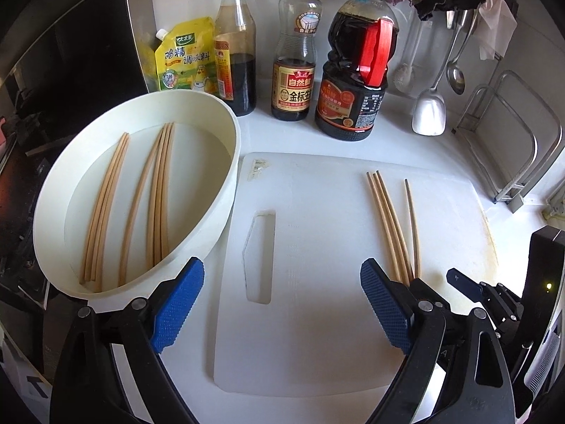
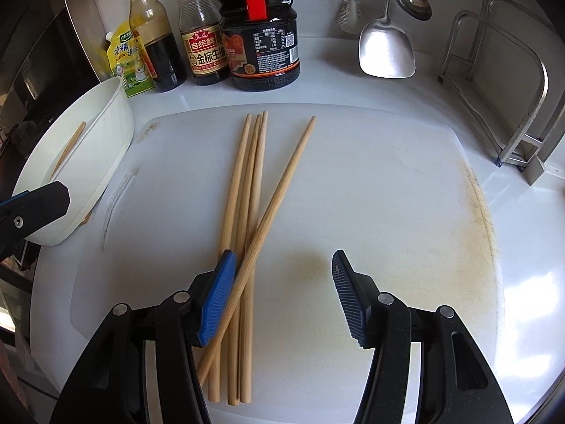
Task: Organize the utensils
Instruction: 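Move both open tools back over the remaining chopsticks on the board, then close the left tool on one chopstick while the right tool grasps another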
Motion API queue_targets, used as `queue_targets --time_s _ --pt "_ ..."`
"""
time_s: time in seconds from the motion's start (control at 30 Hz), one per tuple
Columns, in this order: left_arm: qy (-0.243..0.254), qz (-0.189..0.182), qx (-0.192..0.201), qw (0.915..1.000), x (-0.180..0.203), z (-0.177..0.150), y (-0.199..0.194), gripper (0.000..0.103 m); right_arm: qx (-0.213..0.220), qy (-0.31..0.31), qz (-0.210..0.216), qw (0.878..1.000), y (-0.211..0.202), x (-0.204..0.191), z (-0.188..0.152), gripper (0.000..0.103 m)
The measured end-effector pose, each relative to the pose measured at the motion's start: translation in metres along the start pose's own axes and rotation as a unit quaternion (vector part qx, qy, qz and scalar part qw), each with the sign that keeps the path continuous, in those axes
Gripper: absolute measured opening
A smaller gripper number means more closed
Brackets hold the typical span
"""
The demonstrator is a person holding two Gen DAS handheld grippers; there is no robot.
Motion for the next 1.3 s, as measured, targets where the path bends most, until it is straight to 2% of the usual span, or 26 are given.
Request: queue_targets --time_s 0.23,0.47,0.7,1.2,1.3 --pt "0.011 -0.012 -0.01 0.9998 0.025 -0.005 0.013 0.089 0.006 0.011 0.01 1.0 -0.002 0.027 -0.003 0.055" --pt "0.013 -0.018 -0.023 0.9995 0.045 -0.008 0.035 0.089 0.005 -0.015 -0.028 0.999 0.001 0.035 -0.003 0.055" --pt "0.019 -0.011 -0.035 0.9991 0.058 -0.012 0.054 0.089 0.015 -0.03 -0.051 0.998 -0.002 0.052 -0.006 0.055" --pt "0.038 0.0 -0.064 0.9973 0.074 -0.023 0.073 0.089 0.024 -0.025 -0.052 0.998 -0.004 0.071 -0.008 0.055" --pt "0.034 0.004 -0.064 0.9973 0.073 -0.024 0.074 0.092 0.03 -0.026 -0.057 0.998 -0.004 0.07 -0.008 0.055"
Point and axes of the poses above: each gripper's, at about its wrist camera, not at the fingertips, and y roughly the way its jaws point, x to its right, z to its top, the point moved 4 cm from there along y, roughly the way its jaws point, and after that the axes turned 1 degree about y, right-handed, at the moved point
